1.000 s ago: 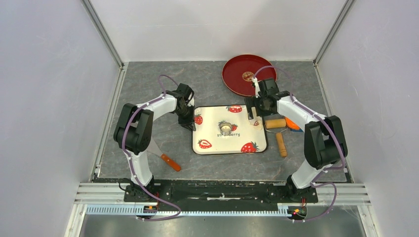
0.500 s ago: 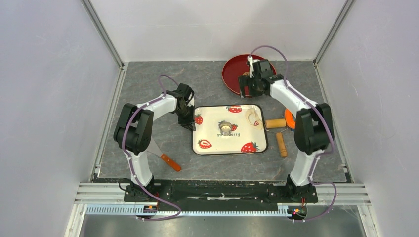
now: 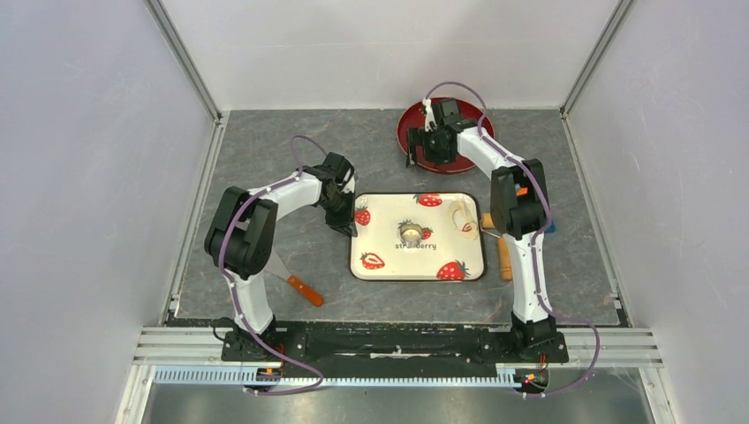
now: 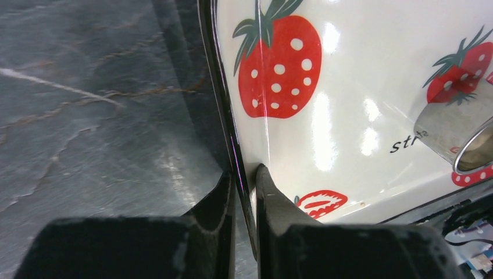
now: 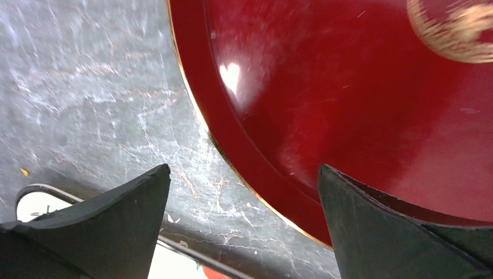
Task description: Roll out the dumpling wrappers from the dough
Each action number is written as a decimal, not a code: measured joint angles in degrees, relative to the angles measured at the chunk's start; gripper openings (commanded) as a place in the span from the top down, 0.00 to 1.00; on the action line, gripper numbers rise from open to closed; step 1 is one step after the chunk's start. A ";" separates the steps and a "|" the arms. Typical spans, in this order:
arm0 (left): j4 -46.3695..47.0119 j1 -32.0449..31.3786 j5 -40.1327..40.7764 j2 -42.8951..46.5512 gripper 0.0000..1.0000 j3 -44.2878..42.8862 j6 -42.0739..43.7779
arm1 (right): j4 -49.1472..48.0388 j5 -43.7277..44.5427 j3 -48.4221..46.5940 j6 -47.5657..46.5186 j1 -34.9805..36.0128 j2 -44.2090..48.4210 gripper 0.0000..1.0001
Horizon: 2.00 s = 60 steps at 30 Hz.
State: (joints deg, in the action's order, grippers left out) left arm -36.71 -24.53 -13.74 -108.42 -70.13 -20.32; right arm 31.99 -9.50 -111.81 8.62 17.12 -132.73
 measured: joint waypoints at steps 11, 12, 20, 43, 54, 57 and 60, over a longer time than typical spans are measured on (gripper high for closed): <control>3.37 -1.77 -3.23 0.37 0.98 2.05 -4.42 | -0.66 -11.02 4.59 -0.90 0.48 0.28 0.02; 3.72 -1.77 -3.43 0.50 0.98 2.43 -5.01 | -1.01 -11.63 6.05 -1.11 0.55 1.09 0.02; 7.32 -1.79 -5.16 1.90 0.98 5.55 -9.75 | -0.90 -15.65 19.39 -2.82 2.93 9.68 0.02; 8.55 -2.12 -5.27 2.60 0.98 6.69 -10.16 | 7.06 -6.47 27.43 -4.35 5.29 27.54 0.32; 10.27 -2.23 -4.52 3.69 0.98 8.24 -11.85 | 9.62 -7.87 44.98 -6.32 5.77 31.28 0.53; 10.29 -2.23 -4.50 3.72 0.98 8.26 -12.15 | 9.49 -8.92 47.15 -6.27 6.51 31.34 0.55; 10.27 -2.23 -4.44 3.72 0.98 8.28 -12.35 | 8.96 -9.68 47.56 -6.16 7.26 31.43 0.62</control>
State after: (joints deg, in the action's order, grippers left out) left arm -26.44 -26.76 -18.17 -104.71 -61.84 -32.67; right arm 40.95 -19.18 -64.25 2.46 24.38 -101.30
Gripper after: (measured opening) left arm 0.163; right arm 0.449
